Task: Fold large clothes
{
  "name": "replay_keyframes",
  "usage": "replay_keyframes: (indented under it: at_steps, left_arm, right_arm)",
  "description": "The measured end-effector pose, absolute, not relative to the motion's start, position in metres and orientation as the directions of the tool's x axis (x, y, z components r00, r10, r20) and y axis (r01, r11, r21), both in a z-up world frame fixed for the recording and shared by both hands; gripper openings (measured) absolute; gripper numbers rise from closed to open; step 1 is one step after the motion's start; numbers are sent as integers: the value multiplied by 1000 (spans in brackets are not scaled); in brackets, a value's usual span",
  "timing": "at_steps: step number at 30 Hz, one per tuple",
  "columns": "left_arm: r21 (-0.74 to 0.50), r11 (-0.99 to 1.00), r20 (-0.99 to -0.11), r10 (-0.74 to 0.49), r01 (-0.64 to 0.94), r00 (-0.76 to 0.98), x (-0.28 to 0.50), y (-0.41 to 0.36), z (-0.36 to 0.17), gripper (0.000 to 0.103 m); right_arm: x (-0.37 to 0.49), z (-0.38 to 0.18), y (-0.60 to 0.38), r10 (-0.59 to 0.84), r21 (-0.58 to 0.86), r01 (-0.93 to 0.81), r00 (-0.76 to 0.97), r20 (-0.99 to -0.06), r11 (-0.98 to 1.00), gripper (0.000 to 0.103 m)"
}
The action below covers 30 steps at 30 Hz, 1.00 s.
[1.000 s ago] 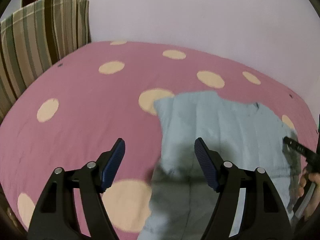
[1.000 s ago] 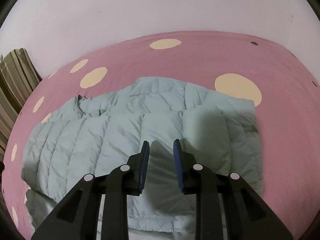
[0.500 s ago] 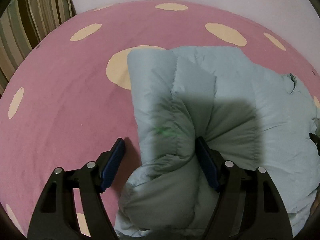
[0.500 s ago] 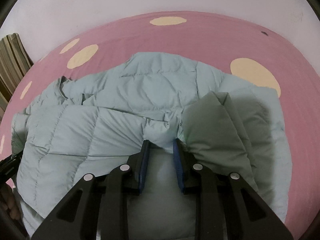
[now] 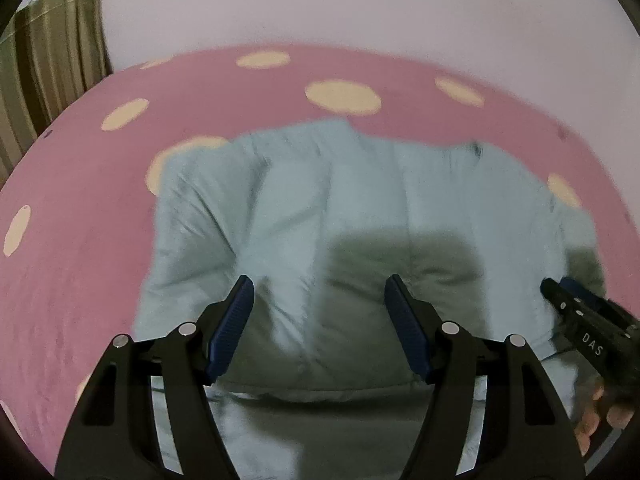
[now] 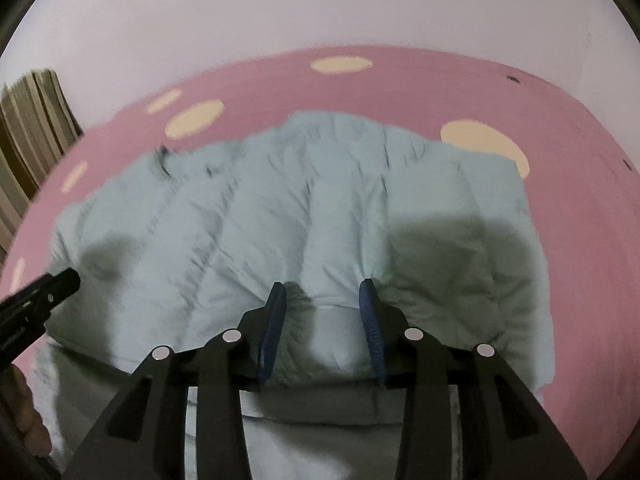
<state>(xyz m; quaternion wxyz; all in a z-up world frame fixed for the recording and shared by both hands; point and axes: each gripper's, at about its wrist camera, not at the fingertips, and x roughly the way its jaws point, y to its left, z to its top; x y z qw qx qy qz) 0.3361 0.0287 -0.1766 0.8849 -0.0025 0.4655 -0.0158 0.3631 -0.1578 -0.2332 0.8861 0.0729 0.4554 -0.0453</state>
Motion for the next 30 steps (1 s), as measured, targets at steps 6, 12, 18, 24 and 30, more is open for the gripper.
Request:
replay_keyframes:
  at_steps: [6, 12, 18, 24, 30]
  left_arm:
    - [66, 997, -835, 31, 45, 550, 342, 17, -204, 70]
    - [-44, 999, -787, -28, -10, 616, 325, 43, -174, 70]
    - [-45, 999, -763, -24, -17, 646, 354, 53, -159, 73]
    - [96, 994, -845, 57, 47, 531, 386, 35, -199, 74]
    - [28, 999, -832, 6, 31, 554, 358, 54, -176, 74]
  right_arm:
    - [367, -248, -158, 3, 102, 145, 561, -828, 984, 39]
    - [350, -219, -167, 1, 122, 150, 628, -778, 981, 39]
    - [375, -208, -183, -26, 127, 188, 649, -760, 974, 39]
    - [404, -245, -187, -32, 95, 197, 562, -827, 976, 40]
    - [378, -220, -194, 13, 139, 164, 602, -798, 977, 47]
